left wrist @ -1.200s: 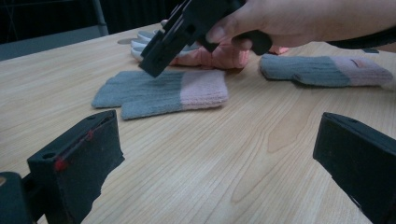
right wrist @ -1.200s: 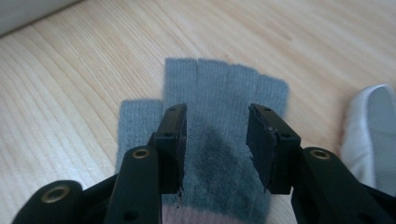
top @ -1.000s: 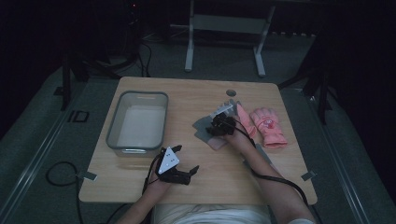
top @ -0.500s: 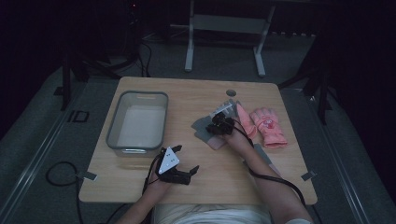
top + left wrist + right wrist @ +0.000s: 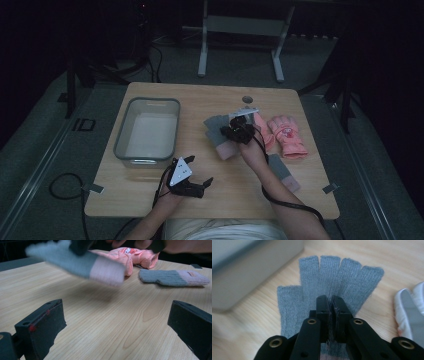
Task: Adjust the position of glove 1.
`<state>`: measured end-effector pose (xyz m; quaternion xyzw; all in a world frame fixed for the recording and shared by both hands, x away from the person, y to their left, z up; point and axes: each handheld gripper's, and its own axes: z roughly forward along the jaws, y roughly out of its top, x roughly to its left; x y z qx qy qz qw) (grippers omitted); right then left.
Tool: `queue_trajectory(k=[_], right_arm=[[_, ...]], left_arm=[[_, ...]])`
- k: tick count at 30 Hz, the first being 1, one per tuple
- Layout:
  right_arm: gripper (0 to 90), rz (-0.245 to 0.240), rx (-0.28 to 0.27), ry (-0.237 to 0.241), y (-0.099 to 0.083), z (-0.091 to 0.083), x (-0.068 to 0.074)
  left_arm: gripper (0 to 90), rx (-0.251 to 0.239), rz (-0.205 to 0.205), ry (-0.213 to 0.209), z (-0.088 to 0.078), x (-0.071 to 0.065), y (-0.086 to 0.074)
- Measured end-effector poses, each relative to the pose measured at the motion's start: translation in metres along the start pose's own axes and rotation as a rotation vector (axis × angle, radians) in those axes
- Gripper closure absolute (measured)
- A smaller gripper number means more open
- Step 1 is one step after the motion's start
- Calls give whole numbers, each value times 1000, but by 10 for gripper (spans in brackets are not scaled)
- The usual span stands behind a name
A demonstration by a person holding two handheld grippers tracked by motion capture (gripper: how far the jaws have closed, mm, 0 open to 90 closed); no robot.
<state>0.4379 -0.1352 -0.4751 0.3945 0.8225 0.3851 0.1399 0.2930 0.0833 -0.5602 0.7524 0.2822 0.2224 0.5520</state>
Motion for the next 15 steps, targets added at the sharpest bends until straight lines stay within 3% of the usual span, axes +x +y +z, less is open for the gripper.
queue_trajectory(k=[2, 3, 6, 8, 11, 15], right_arm=[[851, 10, -22, -9, 1, -8, 4], [851, 20, -75, -32, 0, -23, 13], [850, 26, -108, -56, -1, -31, 17], [851, 62, -183, -92, -7, -51, 30], [851, 86, -202, -125, -14, -62, 40], [851, 76, -188, -176, -28, -67, 53]], left_arm=[[6, -1, 3, 0, 0, 0, 0], [7, 1, 5, -2, 0, 0, 0], [6, 1, 4, 0, 0, -1, 0], [6, 2, 6, 0, 0, -1, 0], [6, 2, 9, 2, 0, -1, 0], [6, 3, 11, 2, 0, -1, 0]])
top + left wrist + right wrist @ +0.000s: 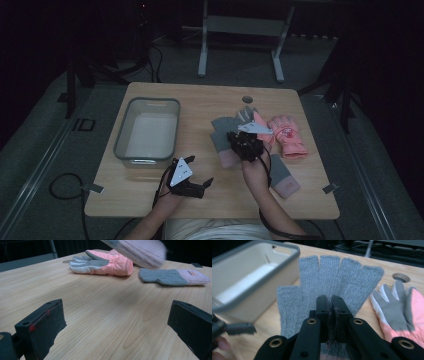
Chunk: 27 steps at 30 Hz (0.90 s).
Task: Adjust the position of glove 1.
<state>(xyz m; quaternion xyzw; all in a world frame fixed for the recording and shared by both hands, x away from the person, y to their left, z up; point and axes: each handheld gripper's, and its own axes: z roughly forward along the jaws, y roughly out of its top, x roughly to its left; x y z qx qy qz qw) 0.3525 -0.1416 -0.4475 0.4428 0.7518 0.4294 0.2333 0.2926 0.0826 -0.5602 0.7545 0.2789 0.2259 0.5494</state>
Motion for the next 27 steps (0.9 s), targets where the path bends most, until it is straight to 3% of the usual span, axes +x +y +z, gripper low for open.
queue_trajectory(k=[2, 7, 9, 14, 23, 27], right_arm=[[851, 28, 2, 3, -7, -2, 1], [851, 154, -2, -17, -30, -5, -2], [851, 178, 2, -32, -39, -4, -1], [851, 258, 57, -65, -68, 6, -3], [843, 340, 70, -120, -91, 24, -8], [774, 383, 105, -143, -101, 37, -14]], left_arm=[[6, 0, 2, 0, 0, 0, 0], [6, 1, 7, 3, 0, -1, 0], [6, 0, 5, 4, 0, -1, 0], [6, 0, 5, 5, 0, -1, 0], [6, 1, 5, 2, 0, -1, 0], [6, 0, 1, 2, 0, 0, 0]])
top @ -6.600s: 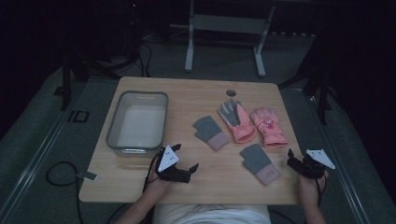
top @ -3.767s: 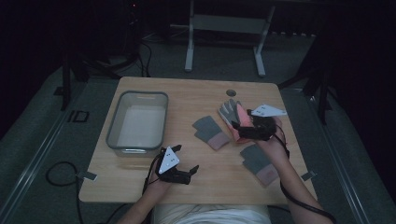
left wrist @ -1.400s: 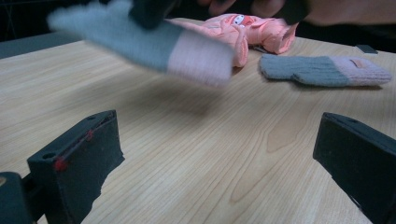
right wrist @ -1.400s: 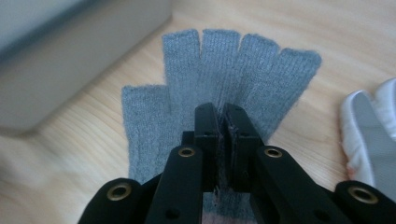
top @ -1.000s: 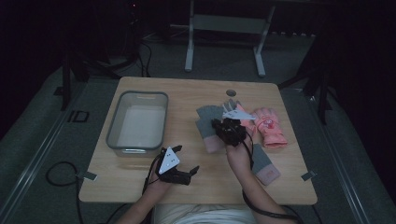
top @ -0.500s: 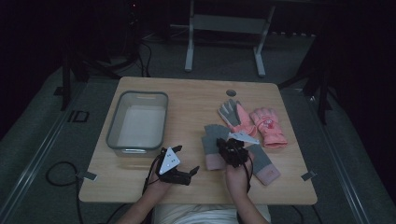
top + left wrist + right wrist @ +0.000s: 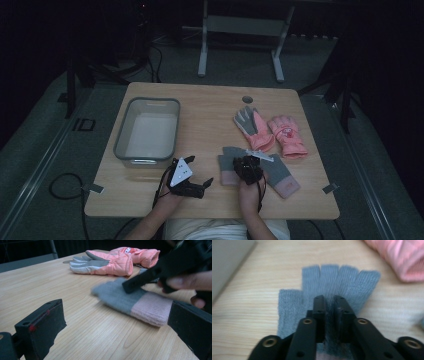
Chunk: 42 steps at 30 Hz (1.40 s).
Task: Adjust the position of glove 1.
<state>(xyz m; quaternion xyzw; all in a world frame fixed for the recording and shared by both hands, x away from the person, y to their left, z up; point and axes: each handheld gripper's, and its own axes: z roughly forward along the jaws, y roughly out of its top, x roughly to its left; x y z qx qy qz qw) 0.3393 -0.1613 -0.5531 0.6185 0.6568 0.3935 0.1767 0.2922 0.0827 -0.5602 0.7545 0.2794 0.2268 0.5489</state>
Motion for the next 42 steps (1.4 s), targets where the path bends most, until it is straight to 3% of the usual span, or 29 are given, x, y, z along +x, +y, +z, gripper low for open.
queue_trajectory(k=[4, 7, 9, 12, 14, 17, 18, 23, 24, 26, 33, 42], right_arm=[[727, 15, -3, 10, -3, 3, -3], [659, -16, -18, 25, 2, 1, -2], [593, -79, -54, 31, 15, -8, -3], [596, -109, -81, 56, 24, -15, -4], [586, -218, -90, 83, 37, -21, -1], [574, -242, -92, 96, 41, -22, 0], [540, -300, -69, 120, 53, -21, -1], [529, -382, -39, 152, 63, -19, 2], [531, -441, -20, 166, 66, -19, 2], [545, -494, -11, 171, 67, -20, 1], [547, -641, 14, 208, 73, -36, -29], [560, -699, 24, 212, 79, -60, -84]], left_arm=[[6, 0, 0, 0, 0, 0, 0], [6, 1, -1, -1, 0, 0, 0], [6, 1, 0, -1, 0, 0, 0], [6, 3, 2, 1, 0, 0, 0], [6, 3, 1, 0, 0, 0, 0], [6, 4, 2, 0, 0, 0, 0], [6, 5, 2, 2, 1, 0, 0], [6, 2, -5, 3, 1, 0, 0], [7, 2, -1, 1, 1, 0, 0], [6, 2, 0, 1, 1, 0, 0], [6, 3, 1, 3, 1, 0, 0], [6, 3, 1, 6, 1, 0, 0]])
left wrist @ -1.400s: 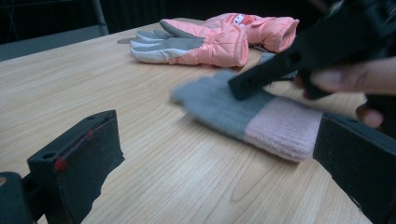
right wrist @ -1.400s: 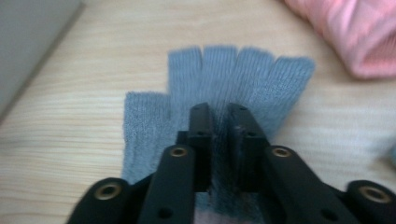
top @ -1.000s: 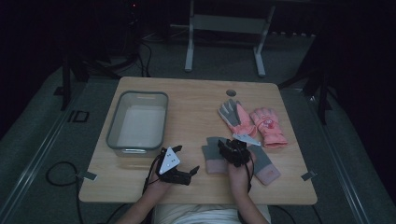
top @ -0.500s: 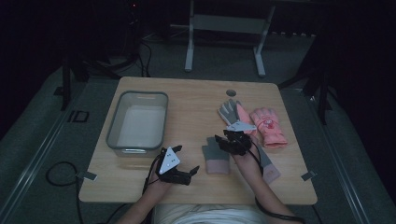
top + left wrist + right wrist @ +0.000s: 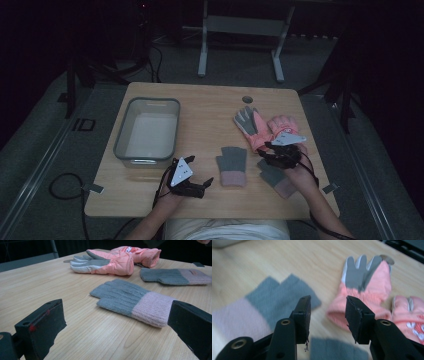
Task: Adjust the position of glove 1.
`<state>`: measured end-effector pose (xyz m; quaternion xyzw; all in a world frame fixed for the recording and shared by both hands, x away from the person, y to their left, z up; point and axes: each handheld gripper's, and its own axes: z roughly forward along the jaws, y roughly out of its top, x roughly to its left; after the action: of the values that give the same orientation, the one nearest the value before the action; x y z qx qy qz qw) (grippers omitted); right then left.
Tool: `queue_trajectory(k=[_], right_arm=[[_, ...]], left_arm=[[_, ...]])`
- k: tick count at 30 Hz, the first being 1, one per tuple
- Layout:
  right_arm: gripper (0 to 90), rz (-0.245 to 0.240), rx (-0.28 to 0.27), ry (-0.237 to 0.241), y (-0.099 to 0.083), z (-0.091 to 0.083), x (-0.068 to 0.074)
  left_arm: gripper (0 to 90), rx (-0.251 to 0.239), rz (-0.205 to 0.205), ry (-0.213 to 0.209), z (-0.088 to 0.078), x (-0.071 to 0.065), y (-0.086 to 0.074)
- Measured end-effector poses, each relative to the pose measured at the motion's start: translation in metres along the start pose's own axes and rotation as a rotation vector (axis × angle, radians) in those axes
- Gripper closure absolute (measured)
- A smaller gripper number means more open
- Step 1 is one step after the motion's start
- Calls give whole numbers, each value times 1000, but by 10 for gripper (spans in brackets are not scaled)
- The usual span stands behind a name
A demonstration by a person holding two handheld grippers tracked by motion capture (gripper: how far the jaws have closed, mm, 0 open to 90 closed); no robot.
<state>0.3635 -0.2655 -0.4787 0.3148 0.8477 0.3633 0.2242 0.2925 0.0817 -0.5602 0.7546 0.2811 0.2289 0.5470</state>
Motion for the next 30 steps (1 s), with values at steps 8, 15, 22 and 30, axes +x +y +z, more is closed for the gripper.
queue_trajectory(k=[8, 15, 22, 30], right_arm=[[571, -33, 83, 38, -37, -15, -22], [573, -48, 166, 97, -61, -14, -25], [582, -31, 183, 157, -73, -2, -25], [727, -50, 252, 185, -71, 8, -24]], left_arm=[[7, 1, 0, 3, 0, 0, 0], [6, 4, 2, 5, 0, 0, 0], [6, 5, 4, 5, 0, -1, 0], [6, 7, 3, 4, 0, 0, 0]])
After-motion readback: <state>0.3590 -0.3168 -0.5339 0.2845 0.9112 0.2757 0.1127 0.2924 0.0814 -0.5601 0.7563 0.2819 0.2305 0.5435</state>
